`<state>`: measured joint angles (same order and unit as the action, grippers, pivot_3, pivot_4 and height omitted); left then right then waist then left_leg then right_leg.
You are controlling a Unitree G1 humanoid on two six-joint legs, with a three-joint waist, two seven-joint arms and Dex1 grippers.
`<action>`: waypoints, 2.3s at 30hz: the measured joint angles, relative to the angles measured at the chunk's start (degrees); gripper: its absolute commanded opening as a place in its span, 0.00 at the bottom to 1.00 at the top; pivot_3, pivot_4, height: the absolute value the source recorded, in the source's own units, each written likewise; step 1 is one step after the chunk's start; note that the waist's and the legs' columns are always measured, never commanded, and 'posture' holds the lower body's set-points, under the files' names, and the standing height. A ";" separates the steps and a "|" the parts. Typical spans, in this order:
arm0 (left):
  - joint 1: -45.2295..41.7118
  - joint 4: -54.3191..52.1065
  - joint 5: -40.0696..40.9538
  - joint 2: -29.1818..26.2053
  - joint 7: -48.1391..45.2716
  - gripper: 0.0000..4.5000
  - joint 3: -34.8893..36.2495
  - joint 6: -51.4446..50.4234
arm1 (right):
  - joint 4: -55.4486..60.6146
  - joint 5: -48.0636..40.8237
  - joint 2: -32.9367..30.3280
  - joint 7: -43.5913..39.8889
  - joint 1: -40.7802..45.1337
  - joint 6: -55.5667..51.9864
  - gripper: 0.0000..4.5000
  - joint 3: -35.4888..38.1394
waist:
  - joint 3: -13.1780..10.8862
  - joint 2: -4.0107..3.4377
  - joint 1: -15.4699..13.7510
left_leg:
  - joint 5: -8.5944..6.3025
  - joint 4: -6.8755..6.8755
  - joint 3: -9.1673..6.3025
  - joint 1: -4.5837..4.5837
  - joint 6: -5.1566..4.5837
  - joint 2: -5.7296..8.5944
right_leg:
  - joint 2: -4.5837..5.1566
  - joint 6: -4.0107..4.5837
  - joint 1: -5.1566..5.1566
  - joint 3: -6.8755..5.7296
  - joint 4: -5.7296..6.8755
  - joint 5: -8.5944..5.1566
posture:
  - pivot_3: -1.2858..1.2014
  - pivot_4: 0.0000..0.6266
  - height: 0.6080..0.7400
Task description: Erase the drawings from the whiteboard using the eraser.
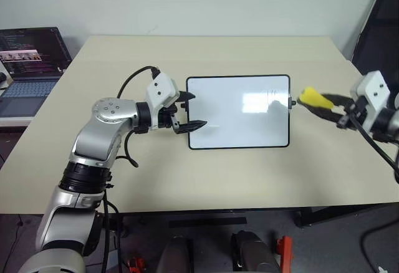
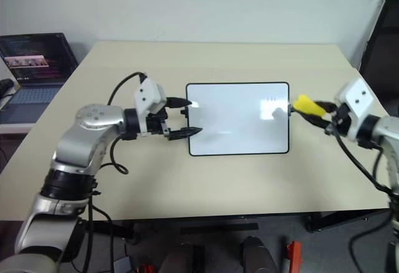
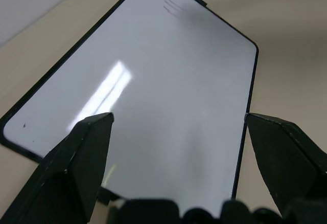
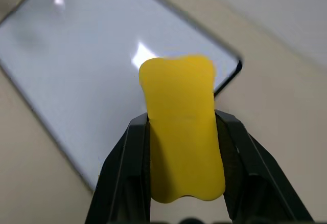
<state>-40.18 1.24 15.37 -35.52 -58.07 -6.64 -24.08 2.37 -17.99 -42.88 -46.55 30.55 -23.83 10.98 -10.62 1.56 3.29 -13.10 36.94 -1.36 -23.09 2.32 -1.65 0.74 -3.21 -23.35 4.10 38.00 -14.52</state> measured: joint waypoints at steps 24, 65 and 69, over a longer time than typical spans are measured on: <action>0.87 -0.34 -0.27 1.44 0.02 1.00 -0.57 0.44 | -17.71 14.48 22.72 29.95 3.01 10.63 0.30 -6.65 | 0.12 0.08 -0.03 | 0.01 0.01 -0.01 0.21 0.00 0.06 | 0.06 0.17 0.21 -0.01 0.07 0.10 | 0.52 0.24 1.00; 0.40 1.17 -1.29 2.10 0.07 1.00 -0.60 0.77 | -13.19 16.37 21.28 13.55 -1.52 9.43 0.30 -18.17 | 0.28 0.23 1.88 | 0.17 0.02 -0.01 0.39 -0.17 -0.14 | -0.25 0.01 0.24 0.18 0.08 0.31 | 0.52 0.24 1.00; 0.47 1.17 -1.30 2.11 0.28 1.00 -0.59 0.77 | -13.94 16.40 21.69 14.56 -0.83 9.22 0.30 -18.39 | 0.28 0.23 1.83 | 0.18 0.05 0.01 0.39 -0.18 -0.13 | -0.24 0.04 0.24 0.19 0.07 0.36 | 0.52 0.24 1.00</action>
<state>-39.72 2.41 14.07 -33.41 -57.79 -7.23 -23.31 -11.57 -1.59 -21.19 -31.99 29.72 -14.60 -7.41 -10.35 1.79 5.11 -12.92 36.99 -1.35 -22.70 2.14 -1.78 0.51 -3.17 -23.11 4.29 38.07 -14.16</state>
